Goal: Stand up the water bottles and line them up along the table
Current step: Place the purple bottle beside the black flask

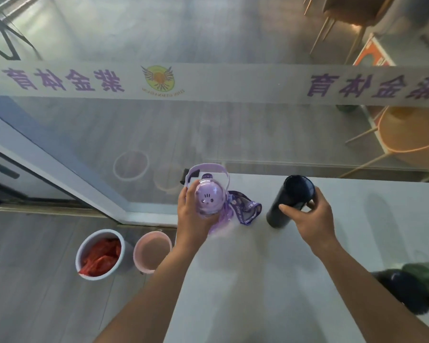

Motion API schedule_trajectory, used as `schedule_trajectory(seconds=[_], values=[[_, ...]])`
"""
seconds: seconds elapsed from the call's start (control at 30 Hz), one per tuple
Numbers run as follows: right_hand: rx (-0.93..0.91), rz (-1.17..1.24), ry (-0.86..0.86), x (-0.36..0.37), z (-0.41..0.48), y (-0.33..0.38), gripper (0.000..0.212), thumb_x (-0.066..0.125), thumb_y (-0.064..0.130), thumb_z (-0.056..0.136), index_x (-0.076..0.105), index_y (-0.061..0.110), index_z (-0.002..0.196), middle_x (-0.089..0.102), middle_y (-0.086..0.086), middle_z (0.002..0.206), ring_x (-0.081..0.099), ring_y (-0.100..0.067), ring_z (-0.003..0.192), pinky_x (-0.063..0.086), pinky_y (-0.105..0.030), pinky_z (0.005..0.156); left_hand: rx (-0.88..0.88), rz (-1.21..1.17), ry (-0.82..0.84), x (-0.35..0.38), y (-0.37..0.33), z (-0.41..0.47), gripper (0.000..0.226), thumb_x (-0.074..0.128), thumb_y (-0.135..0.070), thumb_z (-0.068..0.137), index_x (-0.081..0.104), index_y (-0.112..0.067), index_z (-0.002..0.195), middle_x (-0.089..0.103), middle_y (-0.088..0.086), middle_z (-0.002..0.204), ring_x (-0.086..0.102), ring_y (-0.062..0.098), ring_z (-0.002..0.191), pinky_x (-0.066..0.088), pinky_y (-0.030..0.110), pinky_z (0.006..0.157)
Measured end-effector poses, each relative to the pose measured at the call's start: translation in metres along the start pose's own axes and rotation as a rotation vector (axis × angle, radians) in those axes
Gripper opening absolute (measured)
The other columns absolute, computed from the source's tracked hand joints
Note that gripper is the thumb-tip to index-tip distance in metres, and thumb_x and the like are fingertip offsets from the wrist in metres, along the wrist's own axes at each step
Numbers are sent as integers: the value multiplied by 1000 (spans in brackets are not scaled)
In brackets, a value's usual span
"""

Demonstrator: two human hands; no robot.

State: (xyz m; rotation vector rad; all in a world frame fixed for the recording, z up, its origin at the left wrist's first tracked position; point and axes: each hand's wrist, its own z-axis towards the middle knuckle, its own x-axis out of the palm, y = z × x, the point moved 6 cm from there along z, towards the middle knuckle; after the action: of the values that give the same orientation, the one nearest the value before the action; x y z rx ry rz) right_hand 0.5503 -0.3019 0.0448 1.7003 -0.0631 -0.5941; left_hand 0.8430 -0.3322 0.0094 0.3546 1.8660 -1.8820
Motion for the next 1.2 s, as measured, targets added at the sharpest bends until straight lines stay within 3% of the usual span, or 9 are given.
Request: schedule_trajectory(seconds=[0.13, 0.2, 0.3, 0.47, 0.63, 0.8, 1.0, 1.2], values=[[-5, 29, 26, 23, 3, 5, 65, 87, 15, 65, 58, 22, 123, 66, 5, 109, 61, -13, 101, 52, -27, 83, 14, -6, 43, 1, 4, 23, 98, 93, -15, 59, 41, -29, 141, 42, 5, 140, 46, 23, 127, 45, 34, 102], [-13, 43, 53, 40, 7, 13, 65, 87, 18, 66, 57, 23, 123, 65, 11, 107, 59, -10, 101, 48, -19, 79, 15, -2, 65, 2, 4, 30, 98, 93, -16, 59, 39, -33, 140, 39, 2, 142, 45, 21, 127, 45, 32, 102], [-21, 57, 61, 62, 16, 24, 63, 86, 18, 67, 57, 27, 122, 61, 22, 100, 56, -5, 101, 47, -21, 83, 27, -2, 78, 4, 5, 35, 101, 92, -14, 60, 34, -43, 137, 36, 0, 142, 43, 15, 123, 43, 27, 100], [-20, 35, 70, 84, 35, 31, 56, 85, 21, 68, 57, 29, 116, 61, 21, 98, 57, -5, 98, 45, -23, 84, 57, -2, 80, 6, 9, 41, 101, 93, -17, 60, 36, -37, 141, 38, -1, 142, 43, 13, 121, 41, 23, 97], [-42, 13, 79, 85, 45, 35, 52, 85, 19, 68, 56, 33, 108, 60, 26, 93, 57, -6, 94, 46, -23, 82, 82, -27, 83, 8, 6, 52, 100, 92, -14, 59, 36, -44, 136, 39, -7, 136, 44, 16, 122, 47, 33, 100], [-41, -10, 56, 75, 42, 30, 62, 85, 22, 69, 56, 26, 124, 63, 15, 102, 56, -7, 100, 43, -18, 79, 68, -36, 94, 11, 10, 63, 100, 93, -18, 59, 38, -36, 141, 39, -3, 142, 43, 21, 129, 48, 44, 103], [-35, -13, 63, 77, 42, 32, 59, 84, 23, 71, 54, 27, 122, 60, 14, 103, 55, -7, 101, 42, -21, 82, 81, -25, 107, 12, 10, 65, 101, 93, -18, 60, 37, -37, 141, 39, -3, 142, 43, 22, 128, 49, 45, 102], [-45, -17, 87, 87, 45, 38, 59, 83, 23, 71, 53, 27, 123, 60, 12, 104, 55, -7, 100, 41, -16, 78, 81, -34, 84, 12, 10, 65, 100, 92, -19, 59, 36, -48, 136, 39, -6, 139, 42, 21, 128, 49, 48, 101]])
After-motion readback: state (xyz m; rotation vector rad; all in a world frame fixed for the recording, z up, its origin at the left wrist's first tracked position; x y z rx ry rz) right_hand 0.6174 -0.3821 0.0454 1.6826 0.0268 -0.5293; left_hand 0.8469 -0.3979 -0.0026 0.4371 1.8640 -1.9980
